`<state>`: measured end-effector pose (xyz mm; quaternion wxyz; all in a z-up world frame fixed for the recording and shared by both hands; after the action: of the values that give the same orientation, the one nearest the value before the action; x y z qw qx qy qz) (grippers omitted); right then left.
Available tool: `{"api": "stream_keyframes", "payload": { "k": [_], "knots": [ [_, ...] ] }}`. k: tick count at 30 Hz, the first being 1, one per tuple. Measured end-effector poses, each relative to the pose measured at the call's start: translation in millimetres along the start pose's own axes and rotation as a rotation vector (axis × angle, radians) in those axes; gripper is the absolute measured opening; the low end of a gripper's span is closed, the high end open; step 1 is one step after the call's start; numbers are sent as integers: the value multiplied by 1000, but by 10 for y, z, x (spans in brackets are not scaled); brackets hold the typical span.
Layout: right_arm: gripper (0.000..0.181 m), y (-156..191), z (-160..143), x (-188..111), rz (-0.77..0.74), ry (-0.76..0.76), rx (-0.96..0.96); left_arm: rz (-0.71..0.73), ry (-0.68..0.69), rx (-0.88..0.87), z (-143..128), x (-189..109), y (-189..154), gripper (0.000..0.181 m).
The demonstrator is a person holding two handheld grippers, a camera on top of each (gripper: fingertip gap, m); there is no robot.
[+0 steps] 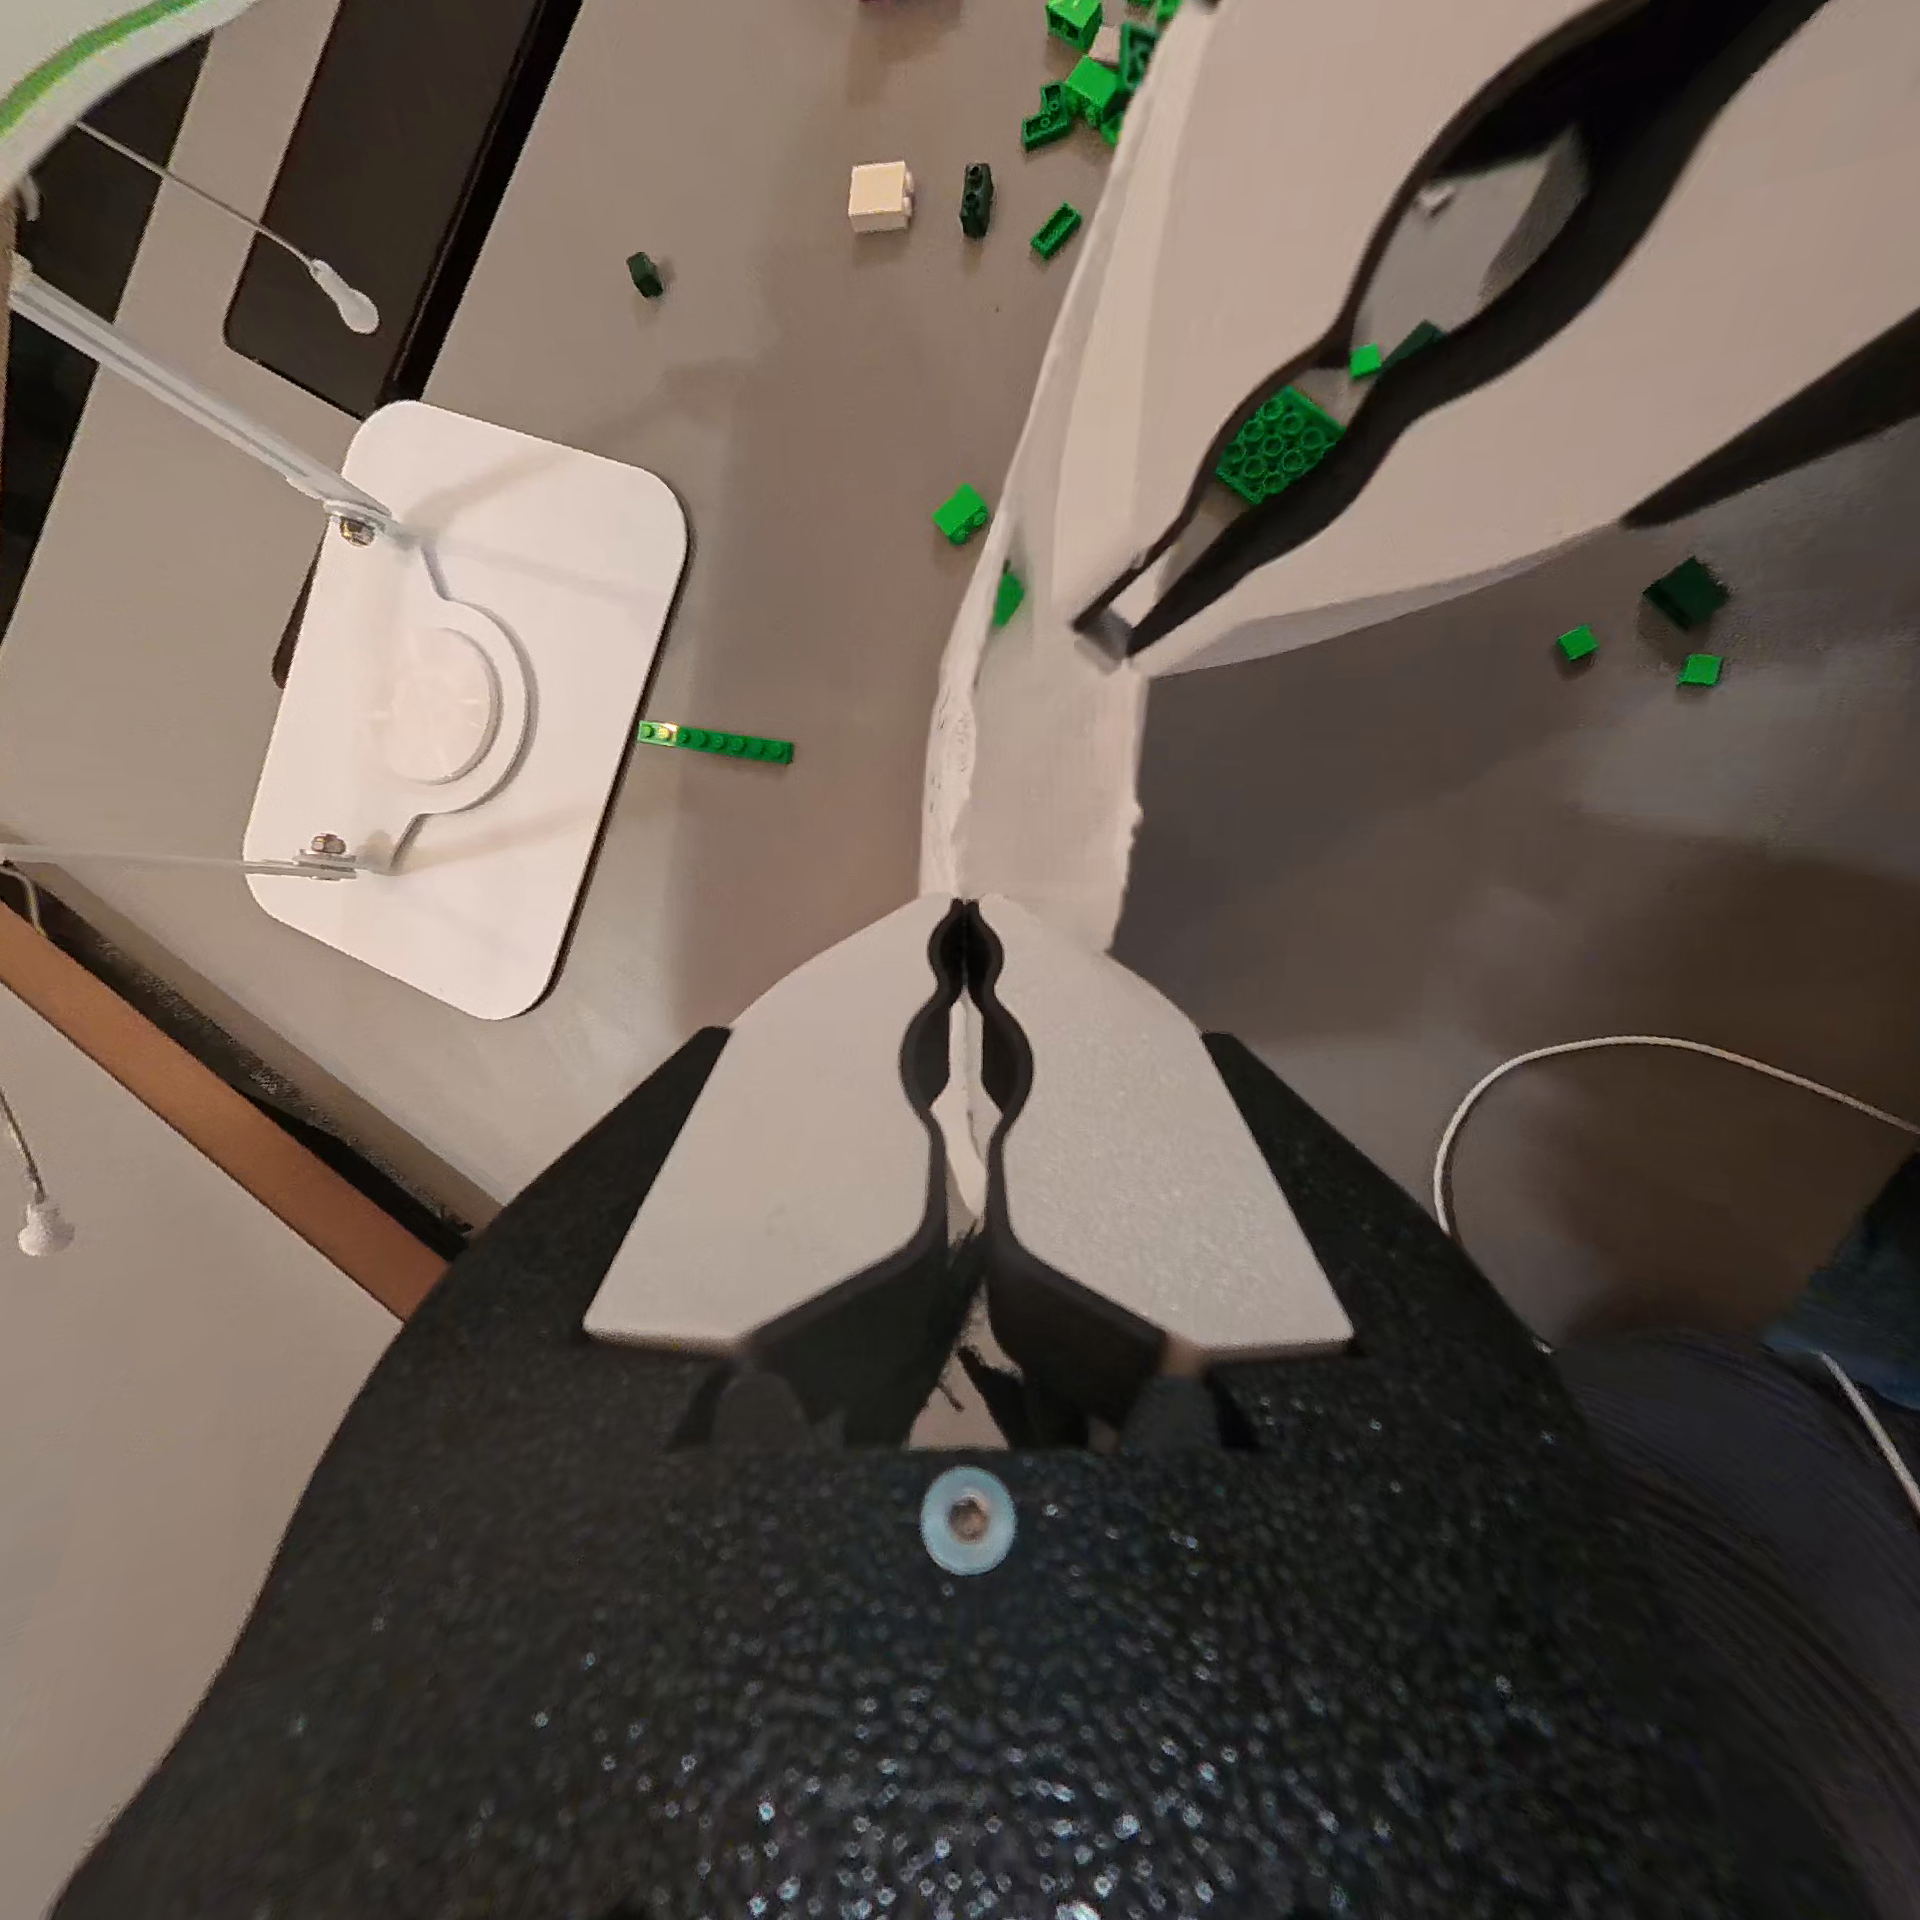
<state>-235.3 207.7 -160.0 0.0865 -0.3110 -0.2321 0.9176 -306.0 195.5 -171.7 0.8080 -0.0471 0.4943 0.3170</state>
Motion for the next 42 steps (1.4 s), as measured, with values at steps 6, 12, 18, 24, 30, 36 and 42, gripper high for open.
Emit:
{"api": "stream_keyframes", "payload": {
  "k": [6,12,18,24,30,36,42],
  "knots": [
    [19,-58,-91,26,-28,29,34,-5,-3,17,25,15,-13,0],
    [13,-39,-118,41,-26,35,27,-18,2,24,41,28,-45,0],
    [8,-29,-143,55,-21,56,33,-17,3,26,39,19,-53,0],
    [8,-56,-155,61,-42,57,70,-21,5,34,48,21,-70,0],
    [12,-66,-194,76,-64,81,81,-29,5,38,59,26,-86,0],
    [14,-65,-187,72,-81,76,64,-30,9,41,54,21,-96,0],
    [12,-44,-185,71,-67,75,82,-33,12,42,53,23,-100,0]
  ]
}}
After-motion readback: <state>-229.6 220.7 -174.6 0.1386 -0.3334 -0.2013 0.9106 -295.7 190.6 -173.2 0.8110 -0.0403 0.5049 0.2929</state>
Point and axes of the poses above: each gripper's, where its closed fingertips meet, x out along the fingers, z out of its top, y = z × x across the jaws, the point moved 3 cm from there along -x, back along the fingers
